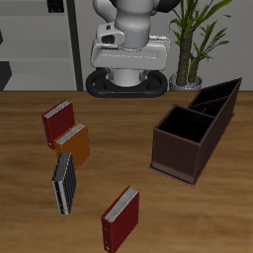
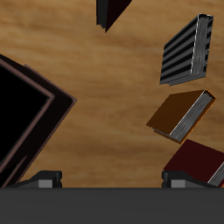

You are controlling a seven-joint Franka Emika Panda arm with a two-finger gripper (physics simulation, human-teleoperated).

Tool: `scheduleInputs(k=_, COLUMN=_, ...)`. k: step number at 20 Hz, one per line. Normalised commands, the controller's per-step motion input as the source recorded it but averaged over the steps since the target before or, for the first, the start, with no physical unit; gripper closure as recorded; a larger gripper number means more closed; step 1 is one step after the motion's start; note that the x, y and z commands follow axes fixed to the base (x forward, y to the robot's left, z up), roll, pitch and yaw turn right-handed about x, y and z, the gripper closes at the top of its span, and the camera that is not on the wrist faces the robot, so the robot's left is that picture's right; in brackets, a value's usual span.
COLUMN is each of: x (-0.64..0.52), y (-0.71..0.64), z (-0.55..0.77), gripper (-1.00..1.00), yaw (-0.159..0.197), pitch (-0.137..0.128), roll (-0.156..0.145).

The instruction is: Place the striped book into the left desk caddy's back compartment

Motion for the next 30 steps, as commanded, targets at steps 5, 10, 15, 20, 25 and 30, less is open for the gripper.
scheduleInputs(k=5, x=0.01, y=-0.03, z=-0.01, gripper=-1.0, yaw=0.009, pitch=0.001, roll=-0.01)
scheduleInputs(k=10, x=0.1, y=-0.14, z=-0.04, gripper=-1.0, yaw=-0.021, pitch=0.005, roll=-0.069)
scheduleInputs(k=15, x=0.13, y=-0.14, z=0.0, gripper=-1.0, yaw=0.01, pitch=0.007, roll=0.007)
scheduleInputs(k=20, x=0.27, y=-0.21, z=-0.01, gripper=-1.0, yaw=0.11, pitch=-0.003, roll=0.091)
scheduleInputs(k=25, x=0.3, y=-0.39, z=-0.03, gripper=-1.0, yaw=-0.003, pitch=0.004, roll=0.038)
scheduleInputs(k=30, x=0.24, y=-0.42, z=0.08, gripper=-1.0, yaw=-0.015, pitch=-0.036, roll=-0.011)
